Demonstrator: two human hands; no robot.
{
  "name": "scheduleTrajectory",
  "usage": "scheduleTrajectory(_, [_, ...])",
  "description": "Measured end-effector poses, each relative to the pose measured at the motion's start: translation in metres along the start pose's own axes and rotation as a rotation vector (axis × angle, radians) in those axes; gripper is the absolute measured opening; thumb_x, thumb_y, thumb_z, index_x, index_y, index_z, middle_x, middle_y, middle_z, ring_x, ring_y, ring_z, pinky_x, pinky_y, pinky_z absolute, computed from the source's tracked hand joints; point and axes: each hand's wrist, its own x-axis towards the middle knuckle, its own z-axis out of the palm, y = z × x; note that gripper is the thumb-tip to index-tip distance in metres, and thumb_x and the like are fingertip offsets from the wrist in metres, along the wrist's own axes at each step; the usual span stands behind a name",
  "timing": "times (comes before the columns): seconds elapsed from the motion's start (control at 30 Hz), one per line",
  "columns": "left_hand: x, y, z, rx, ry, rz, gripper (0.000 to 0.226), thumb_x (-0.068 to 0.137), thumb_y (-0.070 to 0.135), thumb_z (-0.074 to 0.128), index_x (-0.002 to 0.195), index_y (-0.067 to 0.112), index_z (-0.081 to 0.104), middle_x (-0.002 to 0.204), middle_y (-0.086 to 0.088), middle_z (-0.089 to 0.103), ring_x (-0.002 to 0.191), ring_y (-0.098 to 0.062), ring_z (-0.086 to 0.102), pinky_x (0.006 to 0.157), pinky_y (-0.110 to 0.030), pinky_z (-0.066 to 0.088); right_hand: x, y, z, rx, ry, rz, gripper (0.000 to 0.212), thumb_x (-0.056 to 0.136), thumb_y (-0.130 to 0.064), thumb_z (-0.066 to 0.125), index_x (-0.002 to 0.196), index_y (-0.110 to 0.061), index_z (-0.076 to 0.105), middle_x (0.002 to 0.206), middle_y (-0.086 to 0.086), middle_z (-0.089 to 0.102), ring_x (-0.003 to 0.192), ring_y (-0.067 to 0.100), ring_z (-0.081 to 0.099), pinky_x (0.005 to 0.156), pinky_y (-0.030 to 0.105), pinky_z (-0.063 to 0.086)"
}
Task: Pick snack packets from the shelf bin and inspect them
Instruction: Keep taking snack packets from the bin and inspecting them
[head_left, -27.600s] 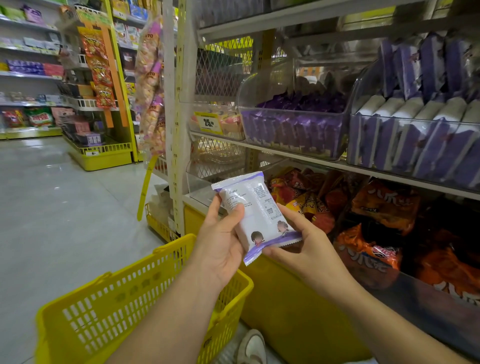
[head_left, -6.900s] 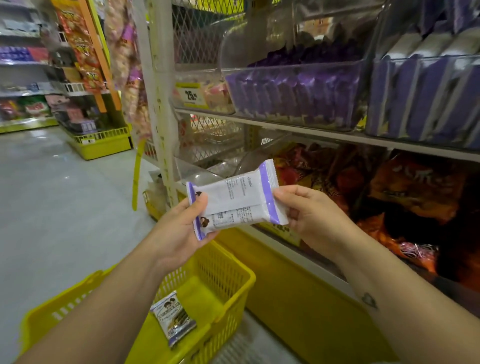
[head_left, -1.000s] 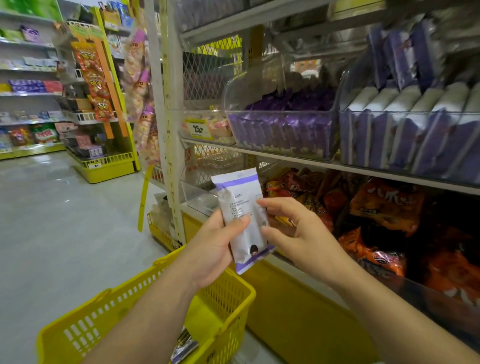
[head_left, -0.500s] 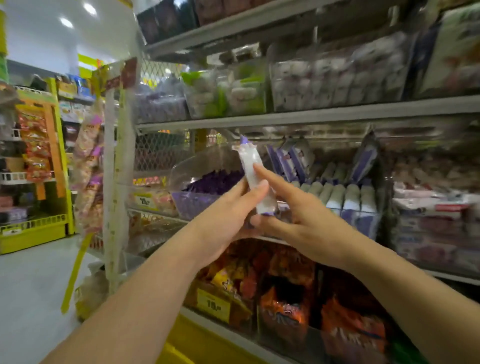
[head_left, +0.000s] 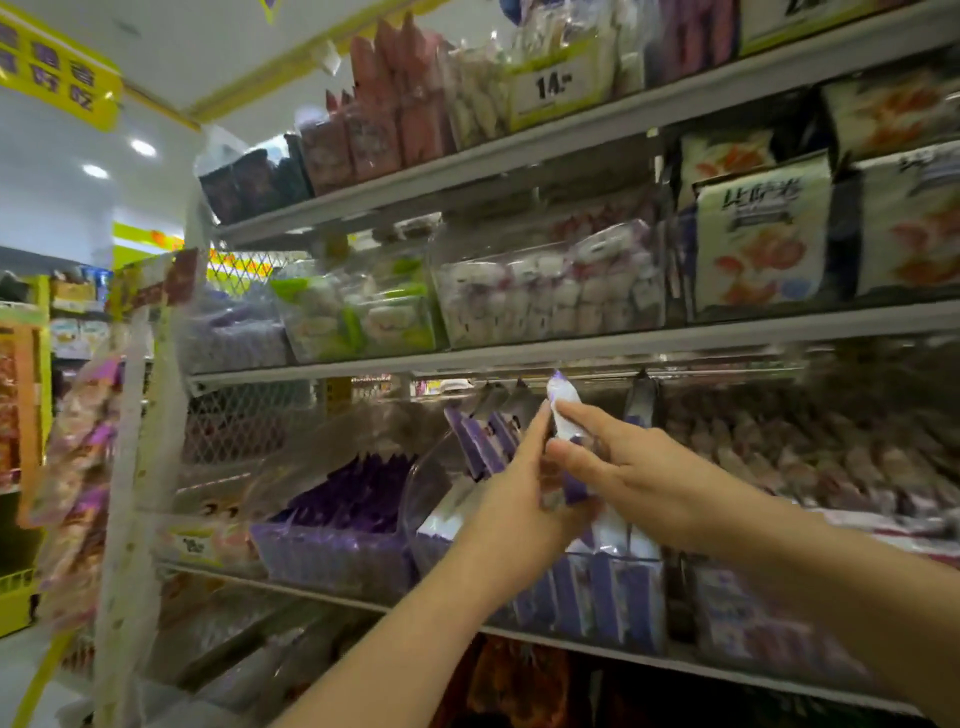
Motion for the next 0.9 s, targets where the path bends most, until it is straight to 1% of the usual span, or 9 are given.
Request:
scheduleTrajectory(0.1, [0.021, -0.009, 0.008, 0.126, 0.091, 0.016, 0.076, 0.083, 0.007, 0.061, 0.145, 0.041, 0.033, 0.085, 0.017, 0.061, 0.082, 0.003, 0.064, 0.075, -0.017, 0.053, 0.019, 0.017, -0.006, -0.078, -0.035, -0.019, 0.063, 0.089, -0.062, 0.044, 0.146, -0.044, 0.023, 0.127, -0.005, 0.063, 0.110, 0.011, 0.061, 0.091, 0.025, 0.046])
scheduleTrajectory(0.2, [0.041, -0.016, 0.008, 0.240, 0.117, 0.013, 0.068, 0.089, 0.016, 0.058, 0.130, 0.061, 0.026, 0.092, 0.022, 0.062, 0.086, 0.011, 0.061, 0.069, -0.010, 0.049, 0.039, 0.039, -0.021, -0.274, -0.083, -0.046, 0.071, 0.085, -0.063, 0.054, 0.146, -0.043, 0.023, 0.121, -0.016, 0.062, 0.100, 0.002, 0.059, 0.079, 0.014, 0.043])
scheduleTrajectory(0.3, [0.062, -0.023, 0.012, 0.265, 0.117, -0.002, 0.068, 0.091, 0.023, 0.061, 0.137, 0.053, 0.021, 0.097, 0.022, 0.062, 0.088, 0.014, 0.058, 0.074, -0.011, 0.047, 0.055, 0.056, -0.035, -0.432, -0.103, -0.098, 0.078, 0.082, -0.062, 0.059, 0.147, -0.044, 0.020, 0.104, -0.020, 0.059, 0.079, -0.005, 0.052, 0.059, 0.006, 0.035])
scheduleTrajectory(0.37, [0.078, -0.029, 0.015, 0.269, 0.109, -0.007, 0.071, 0.091, 0.024, 0.060, 0.139, 0.054, 0.017, 0.099, 0.024, 0.059, 0.089, 0.011, 0.057, 0.076, -0.014, 0.048, 0.066, 0.064, -0.040, -0.427, -0.101, -0.115, 0.075, 0.081, -0.061, 0.061, 0.144, -0.047, 0.023, 0.090, -0.025, 0.052, 0.070, -0.010, 0.048, 0.055, 0.004, 0.034])
scheduleTrajectory(0.47, [0.102, -0.039, 0.019, 0.271, 0.087, -0.025, 0.070, 0.092, 0.023, 0.060, 0.136, 0.057, 0.018, 0.103, 0.025, 0.056, 0.097, 0.001, 0.060, 0.075, -0.013, 0.048, 0.080, 0.078, -0.045, -0.372, -0.100, -0.113, 0.072, 0.079, -0.061, 0.064, 0.141, -0.044, 0.032, 0.119, -0.018, 0.056, 0.096, -0.003, 0.056, 0.078, 0.009, 0.039])
scheduleTrajectory(0.57, [0.125, -0.047, 0.031, 0.385, 0.064, -0.085, 0.054, 0.093, 0.026, 0.058, 0.138, 0.038, 0.031, 0.114, -0.001, 0.064, 0.106, -0.027, 0.064, 0.084, -0.033, 0.054, 0.089, 0.088, -0.047, -0.348, -0.092, -0.114, 0.067, 0.079, -0.050, 0.070, 0.138, -0.041, 0.038, 0.136, -0.012, 0.051, 0.116, 0.007, 0.052, 0.096, 0.019, 0.041])
scheduleTrajectory(0.63, [0.136, -0.050, 0.037, 0.491, 0.015, -0.174, 0.050, 0.094, 0.032, 0.053, 0.139, 0.034, 0.029, 0.119, -0.013, 0.063, 0.105, -0.036, 0.063, 0.081, -0.038, 0.051, 0.095, 0.090, -0.047, -0.359, -0.099, -0.115, 0.066, 0.078, -0.042, 0.071, 0.137, -0.037, 0.042, 0.138, -0.009, 0.051, 0.120, 0.012, 0.052, 0.101, 0.029, 0.044])
scheduleTrajectory(0.77, [0.145, -0.055, 0.039, 0.498, -0.004, -0.160, 0.061, 0.087, 0.021, 0.058, 0.140, 0.030, 0.028, 0.128, -0.009, 0.061, 0.114, -0.032, 0.061, 0.091, -0.042, 0.052, 0.102, 0.085, -0.045, -0.399, -0.096, -0.171, 0.059, 0.078, -0.034, 0.069, 0.133, -0.034, 0.048, 0.134, -0.010, 0.053, 0.119, 0.011, 0.052, 0.100, 0.030, 0.045])
scheduleTrajectory(0.9, [0.134, -0.055, 0.015, 0.500, -0.165, -0.103, 0.048, 0.083, 0.031, 0.070, 0.129, 0.030, 0.054, 0.123, 0.002, 0.067, 0.109, -0.016, 0.063, 0.093, -0.031, 0.051, 0.104, 0.088, -0.039, -0.517, -0.238, -0.135, 0.036, 0.086, -0.041, 0.058, 0.121, -0.035, 0.055, 0.128, -0.009, 0.059, 0.114, 0.015, 0.056, 0.097, 0.034, 0.048])
